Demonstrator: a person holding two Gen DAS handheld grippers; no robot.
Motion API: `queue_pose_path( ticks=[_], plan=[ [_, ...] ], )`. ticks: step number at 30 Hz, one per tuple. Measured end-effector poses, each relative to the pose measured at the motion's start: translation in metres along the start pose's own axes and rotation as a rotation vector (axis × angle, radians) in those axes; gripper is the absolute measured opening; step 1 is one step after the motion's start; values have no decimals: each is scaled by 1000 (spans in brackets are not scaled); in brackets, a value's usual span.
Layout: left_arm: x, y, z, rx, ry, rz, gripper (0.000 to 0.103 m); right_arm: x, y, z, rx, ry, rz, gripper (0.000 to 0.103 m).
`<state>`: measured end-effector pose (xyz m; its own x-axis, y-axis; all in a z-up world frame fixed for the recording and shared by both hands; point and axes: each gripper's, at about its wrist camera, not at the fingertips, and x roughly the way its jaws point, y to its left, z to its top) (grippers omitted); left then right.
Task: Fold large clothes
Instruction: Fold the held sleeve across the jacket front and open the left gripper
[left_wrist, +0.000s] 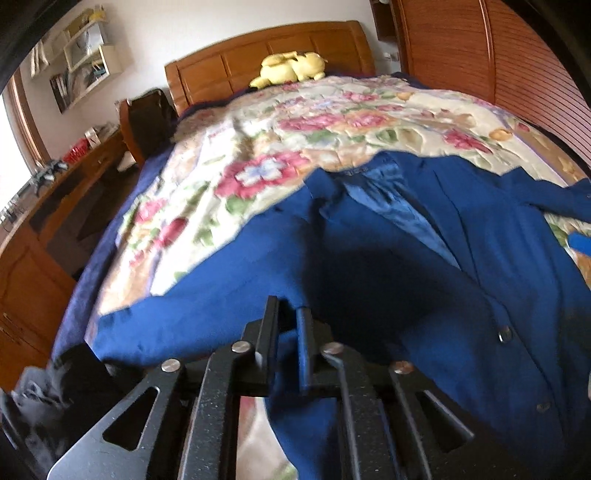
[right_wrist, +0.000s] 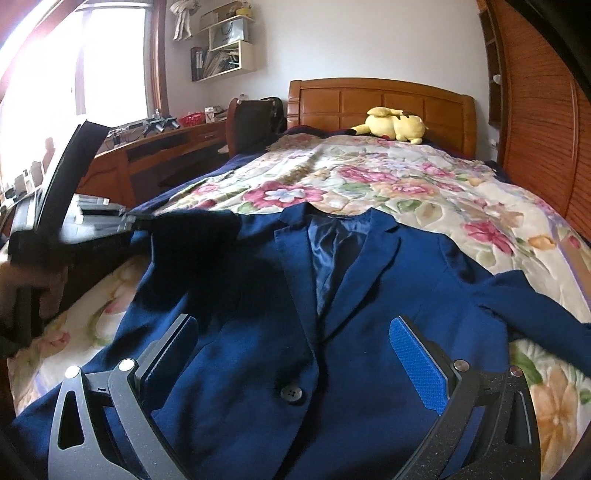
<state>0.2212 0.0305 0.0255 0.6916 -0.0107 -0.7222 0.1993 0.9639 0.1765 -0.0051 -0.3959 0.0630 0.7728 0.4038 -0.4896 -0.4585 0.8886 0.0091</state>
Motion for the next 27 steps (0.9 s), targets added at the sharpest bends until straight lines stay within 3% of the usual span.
queue_pose_path(
  ticks=[4, 7, 13, 18, 22, 27],
  plan=[
    [-3, 6, -24, -2, 10, -24, 38, 3, -1, 0, 7, 7, 2, 103],
    [-7, 13, -38, 7, 28, -24, 40, 4, 1, 1, 7, 10, 6, 103],
    [-5, 35, -47, 28, 36, 61, 43, 3, -2, 2, 8, 9, 6, 103],
    [26, 49, -44, 47, 77, 108, 56, 4, -3, 1, 9, 16, 5, 103],
    [59, 57, -39, 44, 135, 130, 56, 5, -3, 1, 7, 20, 2, 103],
    [73, 74, -33, 3, 137, 169, 56, 7, -5, 1, 9, 25, 5, 103]
  ],
)
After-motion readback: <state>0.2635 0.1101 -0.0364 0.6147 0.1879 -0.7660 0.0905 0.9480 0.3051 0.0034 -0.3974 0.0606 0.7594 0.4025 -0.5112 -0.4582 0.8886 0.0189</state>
